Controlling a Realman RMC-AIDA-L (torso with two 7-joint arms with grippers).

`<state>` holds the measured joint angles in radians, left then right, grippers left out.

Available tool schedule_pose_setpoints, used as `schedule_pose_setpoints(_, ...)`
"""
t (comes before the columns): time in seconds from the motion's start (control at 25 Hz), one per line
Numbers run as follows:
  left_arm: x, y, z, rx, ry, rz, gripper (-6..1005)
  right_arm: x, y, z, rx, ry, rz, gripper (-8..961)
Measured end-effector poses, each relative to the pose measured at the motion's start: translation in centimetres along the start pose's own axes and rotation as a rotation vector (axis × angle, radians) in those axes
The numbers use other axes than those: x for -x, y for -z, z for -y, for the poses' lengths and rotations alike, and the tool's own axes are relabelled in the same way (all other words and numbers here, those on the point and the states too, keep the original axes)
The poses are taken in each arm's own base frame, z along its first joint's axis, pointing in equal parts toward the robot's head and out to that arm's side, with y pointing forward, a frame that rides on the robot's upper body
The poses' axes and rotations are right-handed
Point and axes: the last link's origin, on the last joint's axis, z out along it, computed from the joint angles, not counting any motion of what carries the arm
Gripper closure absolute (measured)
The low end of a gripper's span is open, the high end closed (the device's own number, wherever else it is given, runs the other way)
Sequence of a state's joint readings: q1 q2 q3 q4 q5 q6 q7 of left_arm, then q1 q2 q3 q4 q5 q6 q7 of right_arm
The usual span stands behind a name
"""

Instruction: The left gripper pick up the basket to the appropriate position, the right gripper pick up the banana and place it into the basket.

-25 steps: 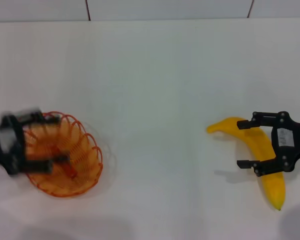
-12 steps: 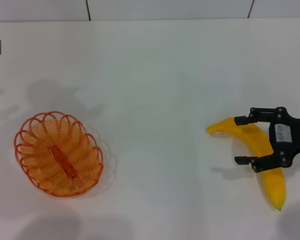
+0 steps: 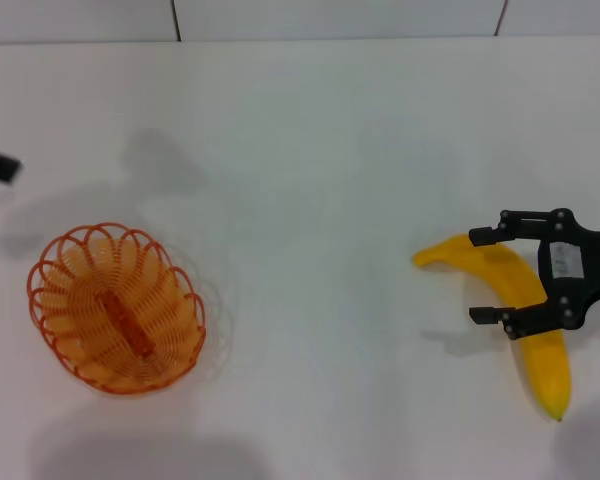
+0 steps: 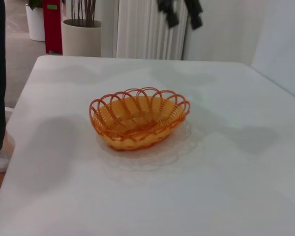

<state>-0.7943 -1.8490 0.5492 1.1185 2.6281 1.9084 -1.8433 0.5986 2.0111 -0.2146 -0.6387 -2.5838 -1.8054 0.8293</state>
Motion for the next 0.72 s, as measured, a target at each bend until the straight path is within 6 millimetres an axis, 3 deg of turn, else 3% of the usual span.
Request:
schedule_pose_setpoints(0.16, -0.1, -2.9, -0.8, 0.012, -0.094, 0.090, 215, 0.1, 0.0, 0.2, 0.002, -0.001, -0.002, 67)
schedule_pose_setpoints(0.4, 0.9, -6.6, -1.1, -0.006, -0.080, 0.204, 223, 0.2, 0.0, 0.2, 0.002, 0.000, -0.003, 68)
schedule_pose_setpoints(0.72, 0.9, -7.5, -1.2, -0.004, -0.053, 0.206, 235, 0.1, -0.1, 0.3, 0.000, -0.002, -0.007, 68)
